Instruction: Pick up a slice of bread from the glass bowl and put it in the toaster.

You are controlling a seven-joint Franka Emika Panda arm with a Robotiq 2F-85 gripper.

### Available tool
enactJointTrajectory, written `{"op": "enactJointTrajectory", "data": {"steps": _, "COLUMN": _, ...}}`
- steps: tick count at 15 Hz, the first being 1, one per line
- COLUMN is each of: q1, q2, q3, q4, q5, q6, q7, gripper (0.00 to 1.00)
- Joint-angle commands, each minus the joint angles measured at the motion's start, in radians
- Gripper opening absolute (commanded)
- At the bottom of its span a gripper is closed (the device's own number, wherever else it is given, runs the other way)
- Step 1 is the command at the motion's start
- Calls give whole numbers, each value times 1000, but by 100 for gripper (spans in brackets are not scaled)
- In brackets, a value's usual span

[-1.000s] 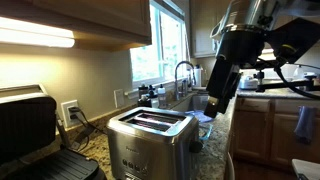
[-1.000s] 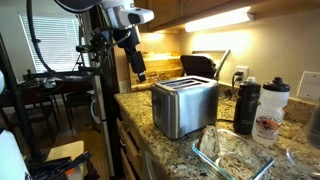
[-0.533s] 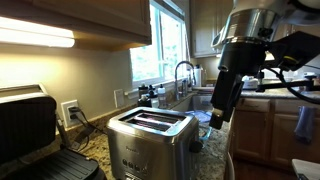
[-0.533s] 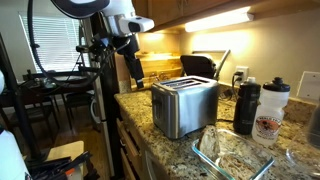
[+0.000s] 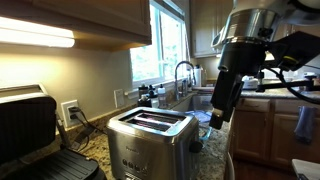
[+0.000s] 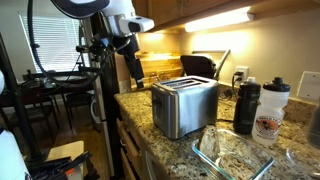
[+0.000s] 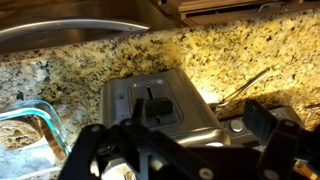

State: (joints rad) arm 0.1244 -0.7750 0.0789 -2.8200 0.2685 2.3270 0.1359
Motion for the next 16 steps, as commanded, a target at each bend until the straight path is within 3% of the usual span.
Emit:
{"op": "enactJointTrajectory", "data": {"steps": 1, "q1": 0, "q2": 2, "q3": -2, "q4": 5, "q5": -3, "q6": -1, "q7": 1, "gripper": 100}}
{"op": "enactJointTrajectory", "data": {"steps": 11, "q1": -24, "q2": -4, "q3": -1, "q4": 30, "q5": -19, "q6": -10, "q7": 12, "gripper": 100}}
{"op": "enactJointTrajectory", "data": {"steps": 16, "q1": -73, "q2": -8, "q3": -4, "q4": 46, "q5": -46, "q6": -8, "q7": 27, "gripper": 100}}
